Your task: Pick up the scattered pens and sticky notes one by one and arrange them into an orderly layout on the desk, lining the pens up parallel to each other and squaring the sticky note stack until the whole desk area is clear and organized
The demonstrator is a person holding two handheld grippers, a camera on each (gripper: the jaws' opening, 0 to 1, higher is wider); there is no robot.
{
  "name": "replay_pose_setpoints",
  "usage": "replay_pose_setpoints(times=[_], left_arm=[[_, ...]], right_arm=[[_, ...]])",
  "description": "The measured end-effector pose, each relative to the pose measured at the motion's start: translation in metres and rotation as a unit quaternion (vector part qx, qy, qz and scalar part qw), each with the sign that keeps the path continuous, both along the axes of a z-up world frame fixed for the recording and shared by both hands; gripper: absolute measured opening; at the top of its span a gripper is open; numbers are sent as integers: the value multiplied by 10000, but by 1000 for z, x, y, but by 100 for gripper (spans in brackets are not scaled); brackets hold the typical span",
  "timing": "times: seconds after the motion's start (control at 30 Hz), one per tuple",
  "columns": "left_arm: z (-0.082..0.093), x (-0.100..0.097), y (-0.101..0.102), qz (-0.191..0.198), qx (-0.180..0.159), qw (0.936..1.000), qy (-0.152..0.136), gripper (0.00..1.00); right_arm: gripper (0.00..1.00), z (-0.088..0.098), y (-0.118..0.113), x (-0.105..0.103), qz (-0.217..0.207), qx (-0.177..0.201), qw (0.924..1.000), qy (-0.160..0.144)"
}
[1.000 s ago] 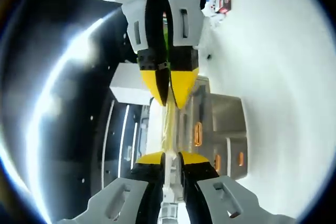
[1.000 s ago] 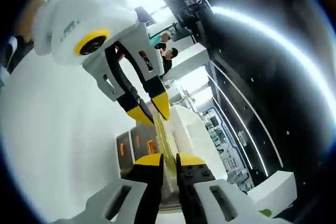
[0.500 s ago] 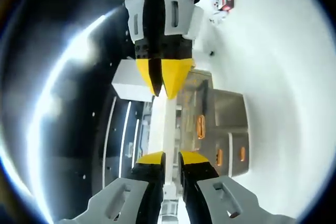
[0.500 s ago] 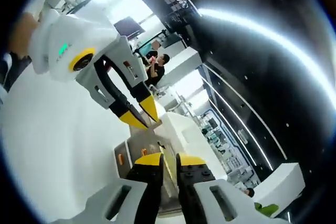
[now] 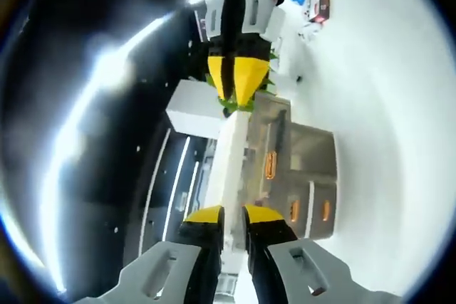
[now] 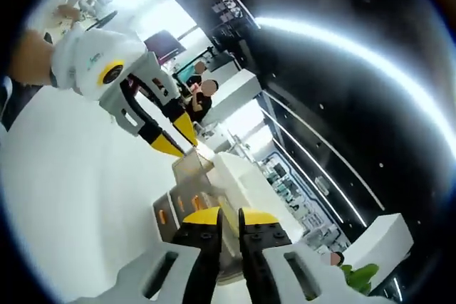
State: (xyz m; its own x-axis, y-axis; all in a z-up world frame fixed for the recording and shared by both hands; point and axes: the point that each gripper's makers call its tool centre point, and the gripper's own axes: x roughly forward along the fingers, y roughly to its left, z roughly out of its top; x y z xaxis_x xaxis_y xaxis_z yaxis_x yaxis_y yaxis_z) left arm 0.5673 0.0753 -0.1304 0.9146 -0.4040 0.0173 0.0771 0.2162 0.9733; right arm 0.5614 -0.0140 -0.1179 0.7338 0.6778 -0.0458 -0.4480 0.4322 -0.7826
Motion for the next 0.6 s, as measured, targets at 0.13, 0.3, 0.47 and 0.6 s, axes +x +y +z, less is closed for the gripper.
replay_pose_setpoints(times=[0.13, 0.3, 0.47, 0.6], left_arm=[[2, -10, 1, -18, -72, 9999, -142, 13], [-5, -24, -1, -86, -231, 9994, -227, 13], [-21, -27, -2, -125, -388, 9990, -195, 14], [-36, -26, -1, -118, -483, 9987, -135, 14]], right_arm=[[11, -1, -6, -5, 3, 224, 9997, -51], [11, -8, -7, -11, 96, 583, 9982, -46], [11, -23, -4, -13, 217, 843, 9961, 130], [12, -31, -6, -9, 240, 1145, 9929, 198]])
